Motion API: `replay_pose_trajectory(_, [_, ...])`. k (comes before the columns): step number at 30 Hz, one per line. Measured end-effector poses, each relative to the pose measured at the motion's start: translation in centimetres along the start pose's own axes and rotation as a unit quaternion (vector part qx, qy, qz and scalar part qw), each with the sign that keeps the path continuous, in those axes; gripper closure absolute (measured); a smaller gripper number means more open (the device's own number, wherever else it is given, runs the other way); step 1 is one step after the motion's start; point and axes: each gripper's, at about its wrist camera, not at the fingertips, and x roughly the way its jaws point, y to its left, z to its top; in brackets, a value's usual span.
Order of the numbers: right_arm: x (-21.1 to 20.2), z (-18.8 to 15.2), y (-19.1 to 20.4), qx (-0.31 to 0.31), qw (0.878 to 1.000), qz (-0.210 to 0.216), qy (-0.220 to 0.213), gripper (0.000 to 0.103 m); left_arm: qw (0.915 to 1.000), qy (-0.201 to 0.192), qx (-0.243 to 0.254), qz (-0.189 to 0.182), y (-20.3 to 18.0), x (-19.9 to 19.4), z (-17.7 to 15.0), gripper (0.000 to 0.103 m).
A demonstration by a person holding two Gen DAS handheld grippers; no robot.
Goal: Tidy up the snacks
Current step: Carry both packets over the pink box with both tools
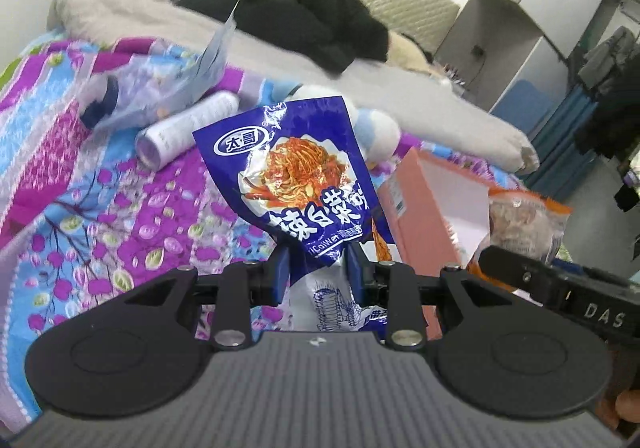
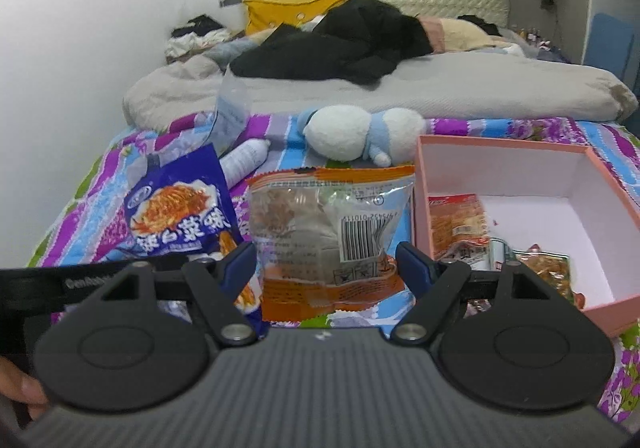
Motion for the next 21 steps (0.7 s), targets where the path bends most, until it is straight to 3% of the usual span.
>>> replay_pose_trajectory(9, [-3.6, 1.0, -1.8, 0.015, 0.999, -0.018, -0.045, 0.024, 0.999, -0.029, 0.019, -0.026, -3.3, -3.0, 2.4, 0.068])
replay_pose_trajectory(21, [-7.5, 4.3, -5.7, 0.021, 0.993, -0.048, -0.103, 0.024, 0.994, -0.045, 0.065, -0.076, -11.0, -3.4, 5.7, 0.068])
